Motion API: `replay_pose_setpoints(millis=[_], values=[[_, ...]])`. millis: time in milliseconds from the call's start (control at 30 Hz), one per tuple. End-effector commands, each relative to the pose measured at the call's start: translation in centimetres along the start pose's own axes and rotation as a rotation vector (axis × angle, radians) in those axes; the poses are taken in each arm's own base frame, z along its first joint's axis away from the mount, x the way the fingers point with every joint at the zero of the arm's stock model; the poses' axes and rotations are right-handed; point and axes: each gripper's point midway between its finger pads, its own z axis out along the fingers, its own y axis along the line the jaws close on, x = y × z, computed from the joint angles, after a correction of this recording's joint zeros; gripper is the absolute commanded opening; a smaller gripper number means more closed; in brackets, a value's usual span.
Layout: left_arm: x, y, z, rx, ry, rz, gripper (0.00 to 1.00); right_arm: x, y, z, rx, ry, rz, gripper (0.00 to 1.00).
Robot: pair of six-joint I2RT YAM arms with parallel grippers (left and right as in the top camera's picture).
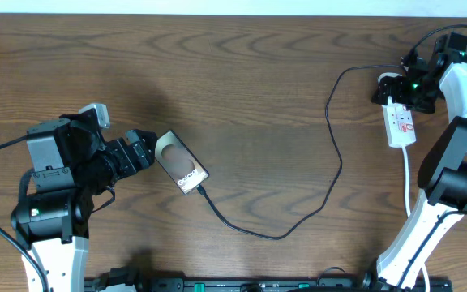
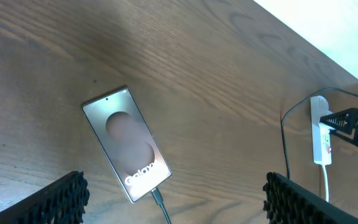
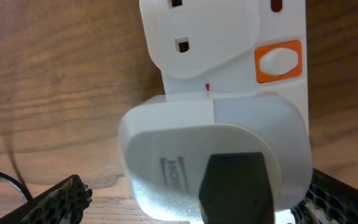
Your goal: Plug charger to phone and switch on socket
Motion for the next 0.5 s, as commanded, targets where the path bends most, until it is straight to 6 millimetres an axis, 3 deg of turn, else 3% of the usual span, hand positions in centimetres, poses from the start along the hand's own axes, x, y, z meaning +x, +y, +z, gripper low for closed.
replay_pose_setpoints(millis=[0, 200, 467], values=[[-0.1, 0.2, 0.0, -0.013, -0.003, -0.002, 0.89, 1.2, 1.8, 1.8, -0.073, 0.057, 0.025, 0.98], [-0.1, 0.2, 0.0, -0.013, -0.003, -0.002, 0.89, 1.1, 1.9, 1.8, -0.077, 0.054, 0.025, 0.98], [-0.1, 0.2, 0.0, -0.013, -0.003, -0.002, 0.89, 0.6, 4.1, 1.5, -0.209, 0.028, 0.031, 0.99]])
